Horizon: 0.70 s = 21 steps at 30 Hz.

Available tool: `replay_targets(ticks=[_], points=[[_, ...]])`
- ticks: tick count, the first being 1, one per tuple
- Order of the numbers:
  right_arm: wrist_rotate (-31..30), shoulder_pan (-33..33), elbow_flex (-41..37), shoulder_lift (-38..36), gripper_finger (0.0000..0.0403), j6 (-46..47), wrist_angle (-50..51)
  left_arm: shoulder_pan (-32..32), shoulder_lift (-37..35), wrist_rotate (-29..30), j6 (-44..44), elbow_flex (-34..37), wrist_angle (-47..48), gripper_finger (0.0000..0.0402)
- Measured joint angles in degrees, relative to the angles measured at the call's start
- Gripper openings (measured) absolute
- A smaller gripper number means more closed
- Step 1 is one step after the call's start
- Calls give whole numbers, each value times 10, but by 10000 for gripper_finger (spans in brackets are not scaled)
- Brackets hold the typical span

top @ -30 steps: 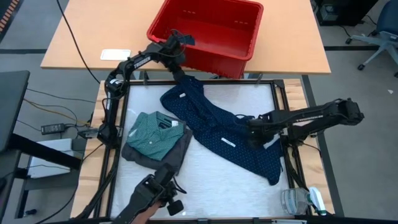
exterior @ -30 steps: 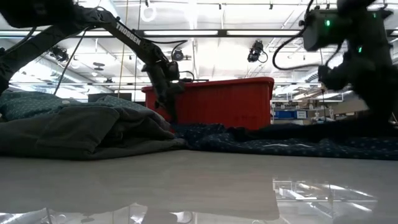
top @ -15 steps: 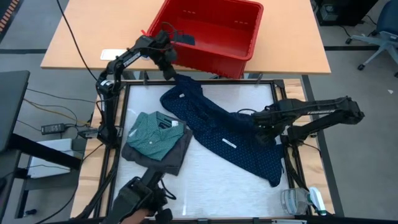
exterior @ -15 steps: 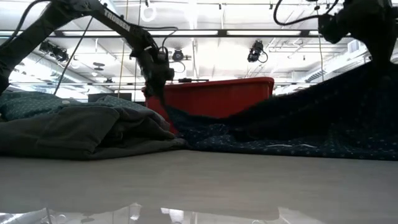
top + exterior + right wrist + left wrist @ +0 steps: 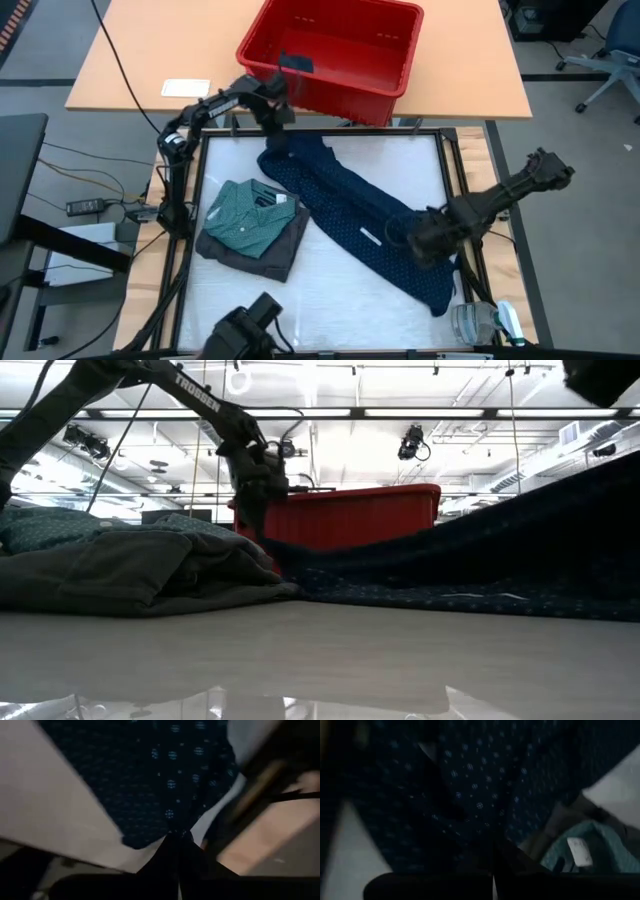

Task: Fold laundry
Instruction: Fold the dark blue polo

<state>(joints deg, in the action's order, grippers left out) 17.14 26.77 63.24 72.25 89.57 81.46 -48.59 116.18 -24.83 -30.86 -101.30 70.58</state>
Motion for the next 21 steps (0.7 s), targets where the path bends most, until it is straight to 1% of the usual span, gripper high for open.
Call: replay_targets(ticks=[2,5,8,13,16,18,21], points=[[-13,30,0,5,0,41,-50,6,0,0,-8,25,0,0],[-25,64,-4,28,0,75,-105,10,0,1,-12,60,-14,0],[-20,85,-31,60,0,85,-170,16,0,1,-18,91,-23,0],[3,103,-92,113,7,111,-330,16,0,3,-23,123,-28,0],[29,108,-105,134,28,120,-401,14,0,19,-8,124,-47,0],[49,112,-104,139,51,123,-408,14,0,23,10,124,-56,2],[58,116,-93,129,90,135,-394,14,0,23,27,124,-60,18]])
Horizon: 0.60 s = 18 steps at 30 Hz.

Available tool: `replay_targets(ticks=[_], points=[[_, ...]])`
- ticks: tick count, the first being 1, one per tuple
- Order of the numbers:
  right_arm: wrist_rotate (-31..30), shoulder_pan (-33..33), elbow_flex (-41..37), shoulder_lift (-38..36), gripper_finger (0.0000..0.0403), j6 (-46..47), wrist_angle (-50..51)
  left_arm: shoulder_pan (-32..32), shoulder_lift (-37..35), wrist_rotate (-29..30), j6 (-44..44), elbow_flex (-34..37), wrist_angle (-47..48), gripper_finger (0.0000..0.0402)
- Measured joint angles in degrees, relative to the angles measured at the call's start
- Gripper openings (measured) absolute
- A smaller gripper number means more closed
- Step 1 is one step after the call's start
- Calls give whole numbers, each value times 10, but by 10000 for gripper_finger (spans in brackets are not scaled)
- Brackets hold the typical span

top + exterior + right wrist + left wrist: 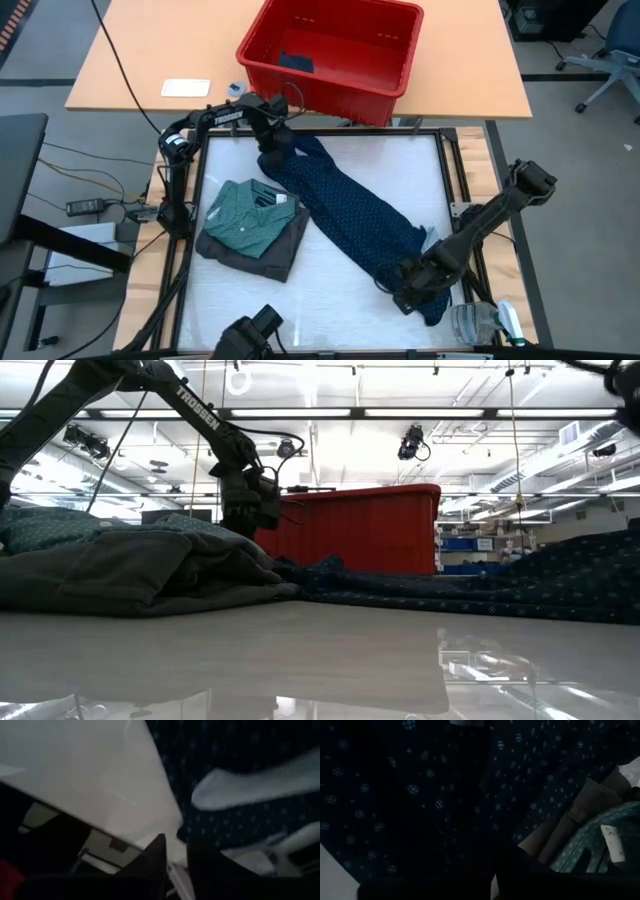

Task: Fold laundry
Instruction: Fold the dark blue polo

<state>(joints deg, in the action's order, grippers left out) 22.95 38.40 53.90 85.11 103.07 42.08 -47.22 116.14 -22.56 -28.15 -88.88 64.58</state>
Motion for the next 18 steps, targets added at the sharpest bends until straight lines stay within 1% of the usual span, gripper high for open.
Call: replay_targets(ticks=[3,5,7,10,11,12,15,18], points=[[-1,2,5,-33,124,23,14,2,0,0,3,0,6,45],[-14,2,6,-57,138,37,30,2,0,0,7,0,11,65],[-49,1,6,-78,144,39,64,2,0,0,15,0,10,83],[-134,-5,2,-88,141,30,147,2,0,0,18,0,2,104],[-155,-7,-10,-87,138,25,168,2,0,0,20,0,-6,108],[-162,-12,-27,-84,134,14,171,2,0,0,22,0,-16,112],[-157,-18,-98,-83,121,22,117,2,0,-2,33,0,-46,116],[-154,-10,-166,-83,106,82,3,2,0,-2,44,0,-63,116]])
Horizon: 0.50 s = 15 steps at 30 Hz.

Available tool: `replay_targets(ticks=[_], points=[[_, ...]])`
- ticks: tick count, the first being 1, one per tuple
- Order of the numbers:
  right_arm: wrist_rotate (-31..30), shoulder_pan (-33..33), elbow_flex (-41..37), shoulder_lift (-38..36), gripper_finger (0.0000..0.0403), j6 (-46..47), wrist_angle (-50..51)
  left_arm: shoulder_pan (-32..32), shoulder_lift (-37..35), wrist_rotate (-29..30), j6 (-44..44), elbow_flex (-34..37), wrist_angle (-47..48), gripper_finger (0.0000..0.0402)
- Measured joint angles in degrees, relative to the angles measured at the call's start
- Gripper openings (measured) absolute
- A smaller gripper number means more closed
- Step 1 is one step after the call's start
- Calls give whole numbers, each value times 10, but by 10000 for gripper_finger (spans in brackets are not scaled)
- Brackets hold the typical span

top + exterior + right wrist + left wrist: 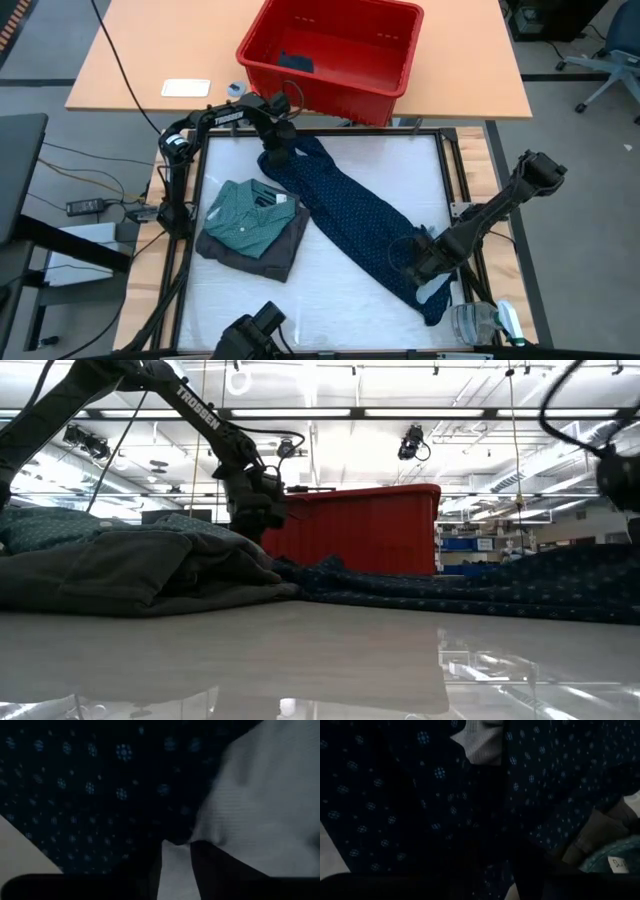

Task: Fold laundry
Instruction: Fold the dark blue polo

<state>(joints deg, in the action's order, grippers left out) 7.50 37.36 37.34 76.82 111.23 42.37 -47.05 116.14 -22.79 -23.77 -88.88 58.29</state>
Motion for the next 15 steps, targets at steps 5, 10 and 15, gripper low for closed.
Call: replay_targets(ticks=[5,10,15], points=[[25,32,-29,14,78,112,-171,0,0,0,2,0,-2,117],[96,68,20,84,68,151,-296,0,0,0,3,0,-28,117],[102,90,104,132,68,157,-409,2,0,-47,16,0,-41,117]])
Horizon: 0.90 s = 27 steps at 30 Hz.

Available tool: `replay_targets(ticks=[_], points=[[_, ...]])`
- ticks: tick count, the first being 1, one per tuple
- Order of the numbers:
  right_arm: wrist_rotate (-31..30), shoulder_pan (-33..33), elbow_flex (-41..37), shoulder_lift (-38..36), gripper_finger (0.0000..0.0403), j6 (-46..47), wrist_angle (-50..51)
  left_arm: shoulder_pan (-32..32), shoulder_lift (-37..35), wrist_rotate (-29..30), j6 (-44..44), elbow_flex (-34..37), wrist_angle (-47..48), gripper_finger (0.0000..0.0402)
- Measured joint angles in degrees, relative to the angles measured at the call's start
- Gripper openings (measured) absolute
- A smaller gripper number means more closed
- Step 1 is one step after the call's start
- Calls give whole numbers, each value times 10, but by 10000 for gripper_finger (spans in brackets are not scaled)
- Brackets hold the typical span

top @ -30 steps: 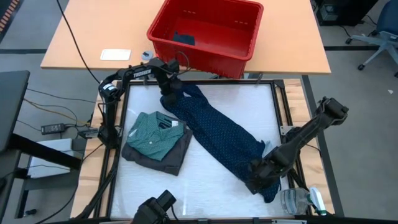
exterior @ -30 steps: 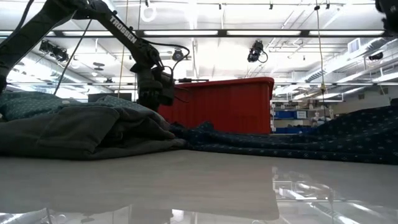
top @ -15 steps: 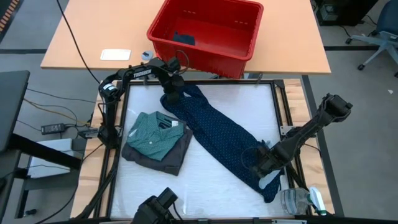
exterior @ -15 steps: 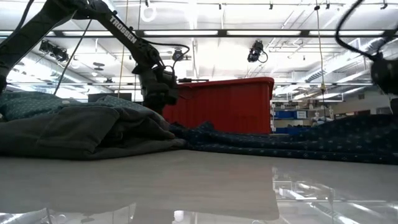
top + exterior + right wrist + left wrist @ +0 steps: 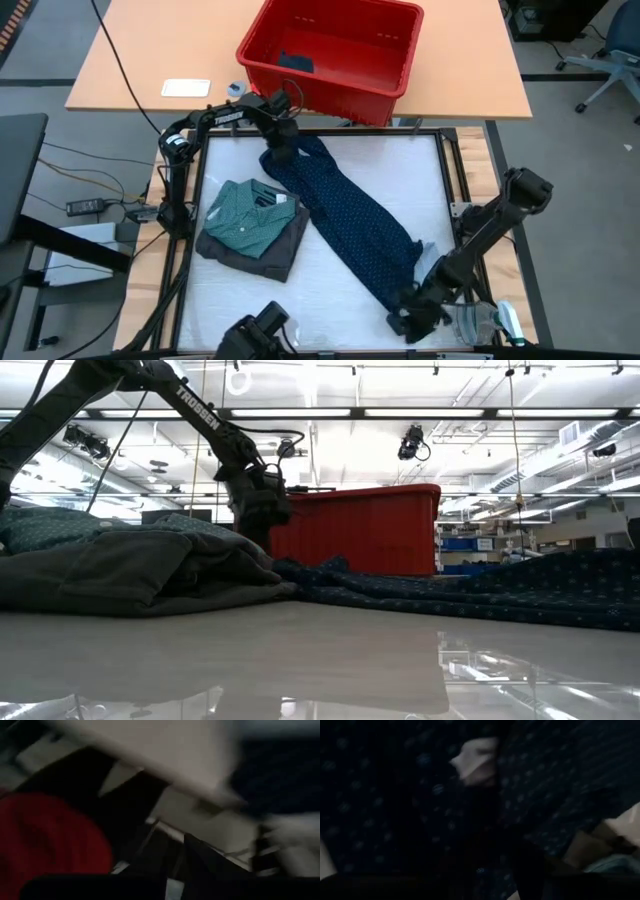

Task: Fold laundry
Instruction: Fold the dark blue polo

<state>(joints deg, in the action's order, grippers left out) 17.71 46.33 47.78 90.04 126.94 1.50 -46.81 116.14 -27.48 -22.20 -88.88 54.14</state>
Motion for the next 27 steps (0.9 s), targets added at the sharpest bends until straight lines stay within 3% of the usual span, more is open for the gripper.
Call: replay_targets(ticks=[3,7,11,16,21,27], points=[[-59,-3,60,-21,67,-37,27,9,0,-21,5,0,-10,117],[-85,-31,107,-73,64,-102,192,22,0,-22,16,0,-25,117],[-89,-79,109,-106,51,-174,395,40,0,-22,36,-11,-25,117],[-110,-149,81,-107,25,-264,552,79,-9,-24,36,-67,24,117],[-104,-169,28,-84,7,-258,558,152,-14,-33,37,-83,-10,117],[-39,-128,1,-16,6,-137,486,253,-6,-34,42,-51,-59,117]])
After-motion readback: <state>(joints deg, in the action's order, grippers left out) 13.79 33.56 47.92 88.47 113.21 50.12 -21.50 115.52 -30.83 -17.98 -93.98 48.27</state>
